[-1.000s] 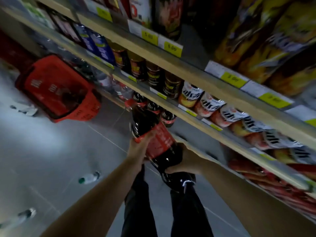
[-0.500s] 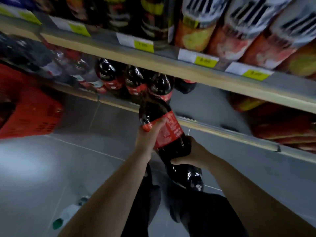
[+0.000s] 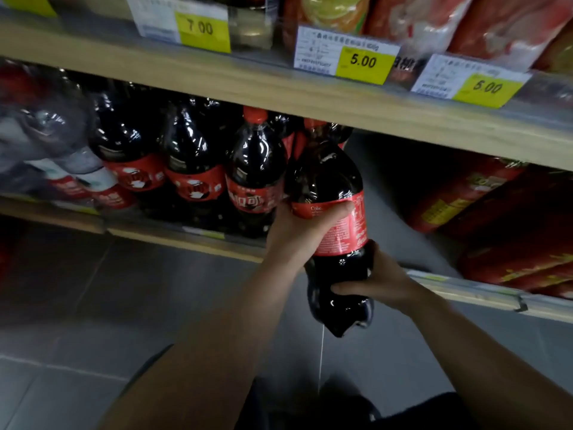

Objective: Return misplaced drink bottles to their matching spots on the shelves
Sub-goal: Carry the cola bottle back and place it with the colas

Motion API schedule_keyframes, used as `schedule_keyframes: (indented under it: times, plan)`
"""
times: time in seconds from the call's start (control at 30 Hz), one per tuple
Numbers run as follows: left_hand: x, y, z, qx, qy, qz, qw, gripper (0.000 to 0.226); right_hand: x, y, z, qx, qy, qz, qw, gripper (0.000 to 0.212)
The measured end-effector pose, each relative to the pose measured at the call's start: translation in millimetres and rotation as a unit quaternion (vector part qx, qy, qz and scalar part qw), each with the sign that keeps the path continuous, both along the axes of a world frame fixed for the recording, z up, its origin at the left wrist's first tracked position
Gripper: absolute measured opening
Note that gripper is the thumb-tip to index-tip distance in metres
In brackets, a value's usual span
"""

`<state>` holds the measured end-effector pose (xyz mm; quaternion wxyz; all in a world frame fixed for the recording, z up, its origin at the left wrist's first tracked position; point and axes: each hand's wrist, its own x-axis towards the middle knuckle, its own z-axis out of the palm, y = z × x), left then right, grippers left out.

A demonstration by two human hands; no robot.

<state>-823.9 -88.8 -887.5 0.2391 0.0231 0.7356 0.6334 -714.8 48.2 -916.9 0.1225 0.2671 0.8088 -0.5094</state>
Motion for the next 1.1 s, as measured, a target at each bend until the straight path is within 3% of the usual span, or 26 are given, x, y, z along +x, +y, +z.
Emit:
schedule_keyframes:
  times: [0.23, 0.33, 0.5, 0.57, 0.67, 0.73, 0.93, 1.1]
  plan:
    - [-13, 22, -2, 0.018, 0.092, -0.019, 0.995, 0.105, -16, 12, -12, 0.057, 0.051, -0.035, 0.996, 0.095]
    - [-18, 21, -2, 0.024, 0.098, -0.008, 0.995, 0.087, -26, 11, -10, 0.100, 0.078, -0.059, 0.990, 0.097]
    - [-20, 16, 0, -0.083, 0.105, -0.056, 0.989, 0.101, -44, 19, -17, 0.168, 0.114, -0.071, 0.976, 0.108]
    - [-19, 15, 3, -0.052, 0.097, -0.076, 0.991, 0.090, -52, 22, -21, 0.175, 0.131, -0.088, 0.972, 0.110]
    - [-22, 16, 4, 0.017, 0.056, -0.073, 0.996, 0.048, -65, 23, -30, 0.168, 0.162, -0.121, 0.965, 0.113]
    - [-26, 16, 3, 0.037, 0.030, -0.081, 0.996, 0.033, -72, 22, -39, 0.161, 0.176, -0.134, 0.962, 0.114]
    - [-29, 13, -9, 0.035, -0.035, -0.080, 0.996, 0.042, -81, 14, -68, 0.141, 0.163, -0.145, 0.966, 0.110]
    - [-29, 13, -13, 0.009, -0.049, -0.096, 0.994, 0.070, -82, 13, -80, 0.120, 0.148, -0.145, 0.971, 0.107]
